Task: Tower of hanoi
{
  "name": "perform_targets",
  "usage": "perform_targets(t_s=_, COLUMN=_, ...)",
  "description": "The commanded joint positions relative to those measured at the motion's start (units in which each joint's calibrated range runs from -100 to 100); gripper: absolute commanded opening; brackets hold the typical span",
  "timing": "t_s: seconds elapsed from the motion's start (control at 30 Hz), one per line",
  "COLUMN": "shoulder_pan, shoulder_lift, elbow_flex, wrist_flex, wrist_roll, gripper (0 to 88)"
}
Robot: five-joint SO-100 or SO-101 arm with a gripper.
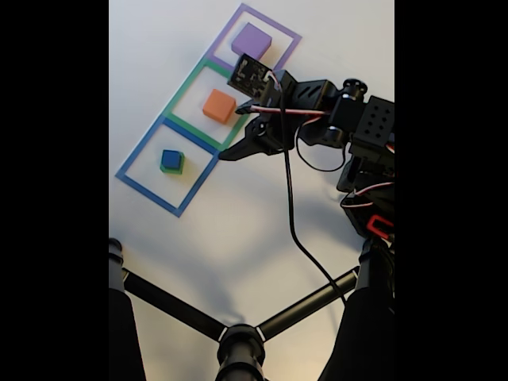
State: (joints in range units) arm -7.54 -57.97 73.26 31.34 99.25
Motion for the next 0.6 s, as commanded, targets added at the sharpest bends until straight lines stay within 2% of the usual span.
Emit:
perform_targets(t_s=0.0, shoulder_pan=-2.7, shoulder_lift=1.8, elbow_flex=5.1, wrist_flex=-15.8, wrist_roll=0.8, gripper=33.5)
perform_targets(t_s=0.27, shoulder_pan=-5.2, shoulder_lift=13.3, elbow_flex=12.8, wrist_flex=-41.0, wrist_roll=0.8, gripper=34.3)
perform_targets(t_s=0.57, shoulder_pan=-7.9, shoulder_lift=27.7, elbow_flex=13.4, wrist_flex=-58.7, wrist_roll=0.8, gripper=34.8)
